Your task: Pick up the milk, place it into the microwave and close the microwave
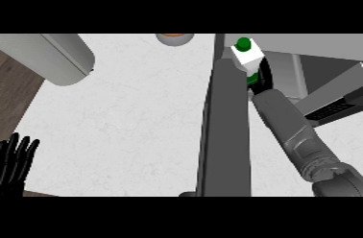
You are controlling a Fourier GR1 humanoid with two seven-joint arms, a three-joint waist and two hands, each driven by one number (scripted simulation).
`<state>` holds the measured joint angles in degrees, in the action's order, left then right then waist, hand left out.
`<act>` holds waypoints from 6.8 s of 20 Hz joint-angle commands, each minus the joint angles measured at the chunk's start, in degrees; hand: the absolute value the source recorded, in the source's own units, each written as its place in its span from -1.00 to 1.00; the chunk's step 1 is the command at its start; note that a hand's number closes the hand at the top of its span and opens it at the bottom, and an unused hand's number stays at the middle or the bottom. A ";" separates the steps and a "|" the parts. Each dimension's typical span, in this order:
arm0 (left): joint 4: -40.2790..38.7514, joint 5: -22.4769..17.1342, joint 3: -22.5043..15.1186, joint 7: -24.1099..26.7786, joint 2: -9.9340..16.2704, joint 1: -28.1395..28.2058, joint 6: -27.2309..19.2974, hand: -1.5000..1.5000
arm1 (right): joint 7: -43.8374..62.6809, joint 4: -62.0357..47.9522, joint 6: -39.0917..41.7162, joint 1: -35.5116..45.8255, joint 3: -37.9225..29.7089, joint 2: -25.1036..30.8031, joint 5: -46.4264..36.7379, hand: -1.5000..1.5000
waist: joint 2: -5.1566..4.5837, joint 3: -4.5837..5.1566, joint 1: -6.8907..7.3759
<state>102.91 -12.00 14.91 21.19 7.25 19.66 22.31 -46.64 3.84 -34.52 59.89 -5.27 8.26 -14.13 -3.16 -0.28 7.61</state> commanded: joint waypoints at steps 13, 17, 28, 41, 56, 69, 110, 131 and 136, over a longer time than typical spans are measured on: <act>2.62 2.73 -2.37 2.23 -3.23 5.53 0.21 -1.00 | -8.26 1.40 21.24 -4.55 -4.09 3.68 4.17 -1.00 | 1.11 0.00 -2.36; 3.08 6.16 -5.01 0.33 -4.81 4.81 -1.92 -1.00 | -11.76 1.42 24.41 -9.33 -5.08 1.21 5.32 -1.00 | 1.66 0.04 -4.35; 5.39 7.47 -13.12 2.10 -5.46 9.13 5.68 -1.00 | -15.31 3.24 44.65 -15.49 -4.37 0.67 5.96 -1.00 | 2.82 0.20 -6.56; 6.57 14.87 -22.40 -3.05 -5.96 5.18 6.18 1.00 | -14.65 13.66 56.71 -25.86 -4.76 4.88 10.11 -1.00 | 3.41 0.28 -8.21; -9.37 23.55 -29.06 -8.56 -7.25 -18.20 -4.70 1.00 | -8.64 27.22 67.83 -36.43 -7.66 15.66 20.92 -1.00 | 3.10 0.28 -8.82; -33.36 23.25 -52.03 -11.15 -7.23 -39.21 -26.43 1.00 | -3.31 37.75 68.27 -37.19 -5.90 18.07 25.72 -1.00 | 2.77 0.28 -10.46; -52.91 -15.21 -57.64 -8.11 -7.22 -73.27 -46.12 1.00 | 26.59 60.31 78.23 -22.86 -0.25 21.63 47.77 -1.00 | -1.37 0.33 -29.16; -60.26 -22.16 -57.11 -6.36 -7.21 -82.35 -49.49 1.00 | 32.39 60.18 81.01 -17.39 -1.53 26.63 52.46 -1.00 | -3.02 0.11 -32.61; -60.07 -23.17 -57.62 -5.95 -7.19 -82.79 -50.72 1.00 | 33.17 59.63 81.70 -16.40 -1.94 27.46 53.51 -1.00 | -3.21 0.04 -32.98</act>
<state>44.35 -34.89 -43.63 14.67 1.28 -57.29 -29.06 -13.46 64.16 45.56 42.88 -7.02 35.23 38.48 -5.92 -0.25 -24.47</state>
